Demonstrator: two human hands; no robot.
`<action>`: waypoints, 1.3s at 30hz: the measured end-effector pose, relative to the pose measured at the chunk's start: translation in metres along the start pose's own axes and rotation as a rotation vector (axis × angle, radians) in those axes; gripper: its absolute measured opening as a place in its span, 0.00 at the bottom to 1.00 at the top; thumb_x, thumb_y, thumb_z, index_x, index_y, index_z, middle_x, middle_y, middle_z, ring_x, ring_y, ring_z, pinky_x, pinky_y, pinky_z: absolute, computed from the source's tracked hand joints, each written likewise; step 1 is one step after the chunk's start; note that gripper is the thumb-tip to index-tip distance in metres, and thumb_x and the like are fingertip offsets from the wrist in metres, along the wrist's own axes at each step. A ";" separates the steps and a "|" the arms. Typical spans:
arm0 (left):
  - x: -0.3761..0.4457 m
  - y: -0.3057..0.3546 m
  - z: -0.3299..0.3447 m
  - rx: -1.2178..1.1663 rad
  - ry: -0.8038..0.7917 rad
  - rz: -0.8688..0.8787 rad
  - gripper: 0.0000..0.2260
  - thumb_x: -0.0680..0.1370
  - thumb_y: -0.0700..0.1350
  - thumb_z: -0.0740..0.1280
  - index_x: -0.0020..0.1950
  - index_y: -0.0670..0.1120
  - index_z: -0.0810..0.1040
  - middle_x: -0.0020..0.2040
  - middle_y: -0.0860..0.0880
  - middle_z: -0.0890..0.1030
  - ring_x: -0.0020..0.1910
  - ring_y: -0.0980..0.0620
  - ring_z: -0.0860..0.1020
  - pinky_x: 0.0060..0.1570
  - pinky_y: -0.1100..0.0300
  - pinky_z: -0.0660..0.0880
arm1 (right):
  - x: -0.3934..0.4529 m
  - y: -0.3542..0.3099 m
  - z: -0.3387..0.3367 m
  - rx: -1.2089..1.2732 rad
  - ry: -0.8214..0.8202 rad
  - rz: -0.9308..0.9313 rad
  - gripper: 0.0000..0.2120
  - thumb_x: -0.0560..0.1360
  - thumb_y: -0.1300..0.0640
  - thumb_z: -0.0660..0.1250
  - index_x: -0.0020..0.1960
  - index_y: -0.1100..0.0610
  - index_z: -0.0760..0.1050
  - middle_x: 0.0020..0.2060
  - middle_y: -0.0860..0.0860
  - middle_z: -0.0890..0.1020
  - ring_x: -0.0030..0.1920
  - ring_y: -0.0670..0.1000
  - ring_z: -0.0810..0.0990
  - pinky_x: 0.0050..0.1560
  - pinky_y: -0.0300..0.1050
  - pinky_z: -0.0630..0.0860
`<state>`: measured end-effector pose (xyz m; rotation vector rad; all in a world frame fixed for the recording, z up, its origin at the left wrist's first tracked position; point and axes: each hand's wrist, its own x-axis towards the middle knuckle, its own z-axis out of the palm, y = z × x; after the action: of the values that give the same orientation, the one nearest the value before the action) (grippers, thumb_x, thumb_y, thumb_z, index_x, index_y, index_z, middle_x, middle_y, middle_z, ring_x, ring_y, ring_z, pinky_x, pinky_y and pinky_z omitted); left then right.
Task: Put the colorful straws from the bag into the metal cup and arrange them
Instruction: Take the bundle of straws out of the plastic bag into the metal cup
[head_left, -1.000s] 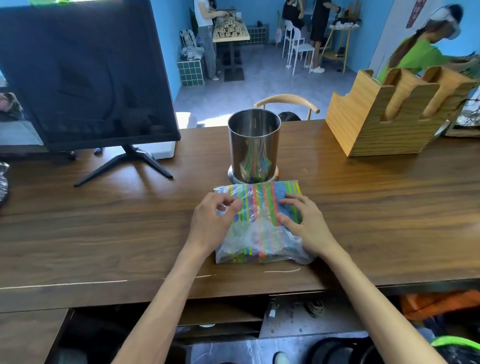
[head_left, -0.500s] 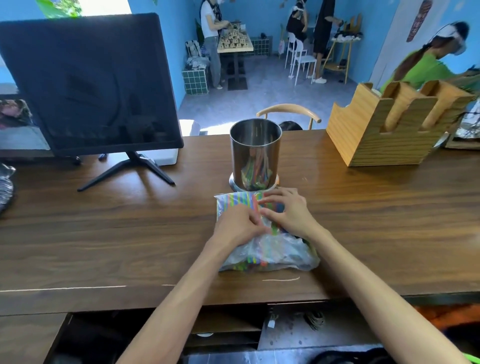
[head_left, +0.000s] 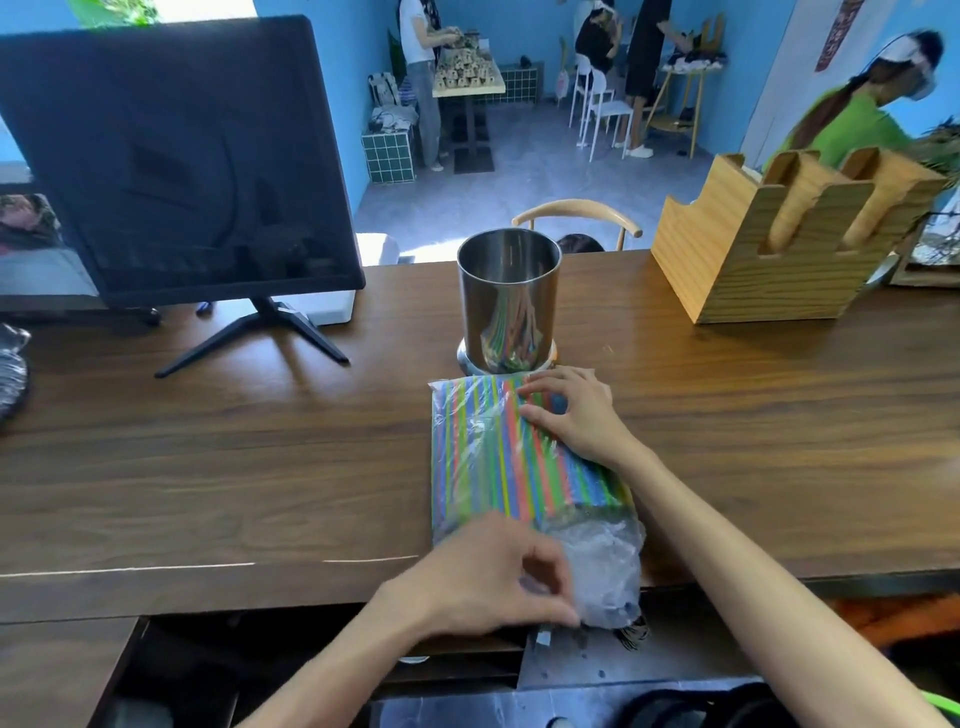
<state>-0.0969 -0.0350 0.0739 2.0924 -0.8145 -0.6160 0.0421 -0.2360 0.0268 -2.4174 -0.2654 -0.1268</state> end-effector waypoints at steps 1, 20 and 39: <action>-0.003 -0.003 0.007 0.082 -0.022 -0.001 0.07 0.74 0.51 0.77 0.45 0.49 0.86 0.43 0.55 0.87 0.43 0.63 0.83 0.51 0.62 0.79 | 0.000 0.000 0.000 0.002 0.001 -0.003 0.14 0.78 0.39 0.69 0.61 0.40 0.81 0.66 0.41 0.78 0.72 0.48 0.66 0.71 0.57 0.57; -0.012 -0.011 -0.026 0.144 0.422 0.052 0.12 0.77 0.61 0.67 0.56 0.59 0.84 0.50 0.66 0.84 0.52 0.66 0.81 0.54 0.67 0.77 | -0.032 -0.001 -0.014 0.128 0.098 -0.030 0.18 0.78 0.43 0.70 0.66 0.44 0.79 0.72 0.46 0.74 0.77 0.48 0.63 0.78 0.59 0.58; -0.004 -0.100 -0.058 0.335 0.607 -0.018 0.29 0.81 0.31 0.63 0.74 0.60 0.74 0.79 0.57 0.63 0.80 0.53 0.58 0.78 0.54 0.59 | -0.071 0.032 -0.035 0.154 -0.132 -0.013 0.23 0.86 0.56 0.57 0.78 0.39 0.63 0.79 0.36 0.58 0.82 0.43 0.51 0.81 0.52 0.53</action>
<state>-0.0278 0.0449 0.0269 2.3970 -0.5681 0.1735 -0.0207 -0.2935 0.0218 -2.2739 -0.3387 0.0460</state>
